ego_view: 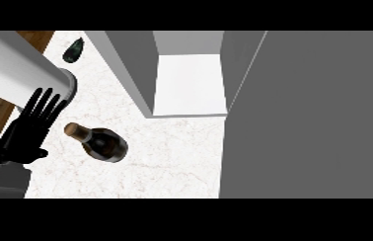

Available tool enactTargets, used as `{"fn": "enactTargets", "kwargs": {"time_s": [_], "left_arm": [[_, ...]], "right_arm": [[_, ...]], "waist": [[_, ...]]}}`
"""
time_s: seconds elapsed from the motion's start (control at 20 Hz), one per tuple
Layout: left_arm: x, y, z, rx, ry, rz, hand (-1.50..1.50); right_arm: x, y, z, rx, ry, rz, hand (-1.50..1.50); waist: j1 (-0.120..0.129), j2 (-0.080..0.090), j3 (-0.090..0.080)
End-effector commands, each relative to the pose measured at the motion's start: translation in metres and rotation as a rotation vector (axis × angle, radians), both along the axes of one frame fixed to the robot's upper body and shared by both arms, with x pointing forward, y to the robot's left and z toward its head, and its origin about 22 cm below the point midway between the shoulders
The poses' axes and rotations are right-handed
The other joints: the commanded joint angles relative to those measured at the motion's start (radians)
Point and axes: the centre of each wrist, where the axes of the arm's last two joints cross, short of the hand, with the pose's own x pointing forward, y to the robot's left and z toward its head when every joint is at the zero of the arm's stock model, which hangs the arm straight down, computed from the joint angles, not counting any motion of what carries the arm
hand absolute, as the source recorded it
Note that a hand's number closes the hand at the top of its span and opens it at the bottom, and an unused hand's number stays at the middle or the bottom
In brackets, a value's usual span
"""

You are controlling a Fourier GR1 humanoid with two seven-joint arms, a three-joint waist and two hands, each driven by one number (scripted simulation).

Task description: Pick up the wine, place it into the cabinet and close the cabinet

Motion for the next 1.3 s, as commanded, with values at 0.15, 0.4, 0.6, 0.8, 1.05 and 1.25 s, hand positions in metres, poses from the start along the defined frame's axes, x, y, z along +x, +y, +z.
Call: {"fn": "enactTargets", "kwargs": {"time_s": [0.15,0.4,0.6,0.8,1.05,1.25], "left_arm": [[-0.006,-0.016,-0.040,-0.056,0.037,-0.078,-1.50],[-0.001,-0.026,-0.057,-0.107,0.038,-0.154,-1.50],[-0.011,-0.049,-0.081,-0.160,0.065,-0.150,-1.50],[-0.034,-0.050,-0.100,-0.192,0.085,-0.175,-1.50],[-0.025,-0.068,-0.104,-0.206,0.081,-0.183,-1.50],[-0.016,-0.070,-0.101,-0.263,0.071,-0.148,-1.50]], "right_arm": [[-0.028,-0.005,0.030,0.064,-0.049,0.056,-1.50],[-0.016,-0.002,0.023,0.063,-0.039,0.046,-1.50],[-0.020,-0.007,0.030,0.049,-0.053,0.045,-1.50],[-0.024,-0.002,0.022,0.052,-0.062,0.058,-1.50],[-0.020,-0.008,0.025,0.044,-0.062,0.058,-1.50],[-0.025,-0.005,0.025,0.049,-0.069,0.023,-1.50]], "waist": [[0.004,0.000,0.000],[0.003,0.003,-0.001],[0.000,0.003,-0.002],[-0.012,0.005,-0.003],[-0.005,0.004,-0.002],[-0.014,0.004,-0.003]]}}
